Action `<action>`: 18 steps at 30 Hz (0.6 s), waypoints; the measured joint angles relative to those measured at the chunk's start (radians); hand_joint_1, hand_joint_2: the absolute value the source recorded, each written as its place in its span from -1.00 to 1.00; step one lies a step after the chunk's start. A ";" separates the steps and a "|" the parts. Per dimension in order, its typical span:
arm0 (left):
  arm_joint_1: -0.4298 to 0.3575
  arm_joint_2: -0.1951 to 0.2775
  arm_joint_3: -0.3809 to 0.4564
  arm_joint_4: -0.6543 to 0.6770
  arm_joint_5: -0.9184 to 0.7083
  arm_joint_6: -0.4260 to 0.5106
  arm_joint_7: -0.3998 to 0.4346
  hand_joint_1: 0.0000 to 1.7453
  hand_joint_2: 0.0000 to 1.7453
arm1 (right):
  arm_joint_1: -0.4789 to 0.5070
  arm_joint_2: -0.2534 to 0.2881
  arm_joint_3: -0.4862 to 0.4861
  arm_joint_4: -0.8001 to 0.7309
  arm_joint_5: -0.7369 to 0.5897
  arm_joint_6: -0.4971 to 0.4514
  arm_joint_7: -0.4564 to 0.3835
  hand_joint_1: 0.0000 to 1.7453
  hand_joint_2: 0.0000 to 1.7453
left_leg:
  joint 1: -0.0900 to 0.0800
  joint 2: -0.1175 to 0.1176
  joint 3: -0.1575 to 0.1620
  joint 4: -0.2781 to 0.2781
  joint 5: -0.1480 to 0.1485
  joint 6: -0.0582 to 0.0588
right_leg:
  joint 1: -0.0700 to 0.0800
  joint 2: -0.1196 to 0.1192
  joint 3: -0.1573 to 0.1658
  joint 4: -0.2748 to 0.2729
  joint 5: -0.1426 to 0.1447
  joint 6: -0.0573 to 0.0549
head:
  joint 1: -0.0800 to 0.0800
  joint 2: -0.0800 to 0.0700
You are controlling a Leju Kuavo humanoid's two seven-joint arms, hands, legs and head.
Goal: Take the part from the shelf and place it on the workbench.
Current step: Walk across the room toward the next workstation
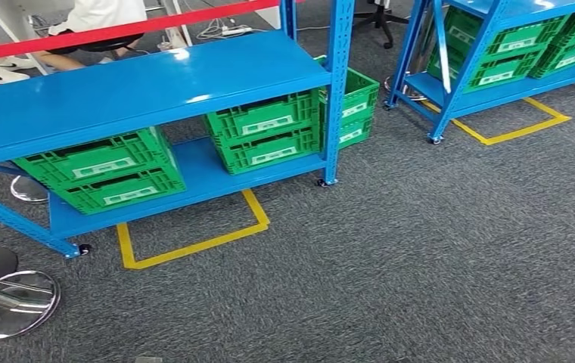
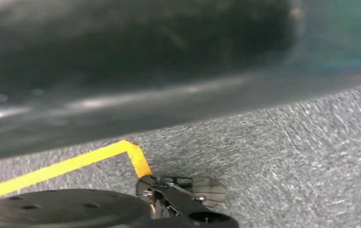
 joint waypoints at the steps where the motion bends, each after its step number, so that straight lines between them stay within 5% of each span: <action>1: -0.002 -0.001 0.000 0.000 0.000 0.000 0.000 -1.00 -1.00 | 0.001 0.000 0.000 0.000 0.001 0.000 0.000 -1.00 -1.00 | 0.000 0.026 -0.030 0.059 -0.030 -0.004 | 0.002 -0.014 0.001 -0.001 -0.001 -0.004 | -0.004 0.000; 3: -0.003 -0.003 0.001 0.000 -0.001 0.000 0.000 -1.00 -1.00 | 0.003 0.000 0.000 0.000 0.004 -0.002 0.001 -1.00 -1.00 | 0.002 0.046 -0.093 0.182 -0.076 -0.009 | 0.006 -0.044 0.001 -0.001 -0.004 -0.008 | -0.005 0.000; 5: 0.000 -0.004 0.002 0.000 -0.004 0.000 0.002 -1.00 -1.00 | 0.002 0.000 0.000 0.000 0.007 -0.003 0.001 -1.00 -1.00 | 0.003 0.050 -0.104 0.199 -0.056 -0.005 | 0.009 -0.070 0.004 -0.001 -0.008 -0.010 | -0.005 0.000; 8: 0.002 -0.006 0.003 0.000 -0.009 0.000 0.002 -1.00 -1.00 | -0.001 0.000 0.000 0.000 0.010 -0.005 0.001 -1.00 -1.00 | -0.009 0.099 -0.013 0.021 0.036 0.019 | 0.014 -0.102 0.017 -0.004 -0.019 -0.005 | -0.005 0.000; 10: -0.002 -0.007 0.004 -0.001 -0.014 0.000 0.002 -1.00 -1.00 | -0.001 0.002 0.000 0.000 0.011 -0.006 0.001 -1.00 -1.00 | -0.022 0.139 0.027 -0.059 0.040 0.035 | 0.017 -0.124 0.029 -0.011 -0.024 0.007 | -0.006 0.000; 12: -0.002 -0.008 0.004 -0.003 -0.018 0.000 0.002 -1.00 -1.00 | -0.002 0.002 0.000 0.000 0.012 -0.007 0.001 -1.00 -1.00 | -0.024 0.126 0.036 -0.079 0.031 0.042 | 0.017 -0.144 0.045 -0.009 -0.016 0.024 | -0.008 0.000; 13: 0.001 -0.009 0.005 -0.004 -0.018 0.000 0.003 -1.00 -1.00 | -0.004 0.002 0.000 0.000 0.012 -0.007 0.001 -1.00 -1.00 | -0.021 0.112 0.043 -0.086 0.033 0.044 | 0.016 -0.140 0.050 -0.001 -0.015 0.032 | -0.007 0.000; 15: 0.005 -0.011 0.007 -0.005 -0.018 0.000 0.003 -1.00 -1.00 | -0.007 0.002 0.000 -0.001 0.012 -0.007 0.001 -1.00 -1.00 | -0.016 0.088 0.057 -0.091 0.035 0.050 | 0.012 -0.096 0.026 0.050 -0.047 0.040 | -0.003 0.000; 18: 0.003 -0.012 0.008 -0.006 -0.018 0.000 0.003 -1.00 -1.00 | -0.005 0.002 0.001 -0.001 0.012 -0.007 0.001 -1.00 -1.00 | -0.015 0.051 0.068 -0.092 0.029 0.058 | 0.014 -0.038 -0.081 0.219 -0.128 0.040 | 0.003 0.000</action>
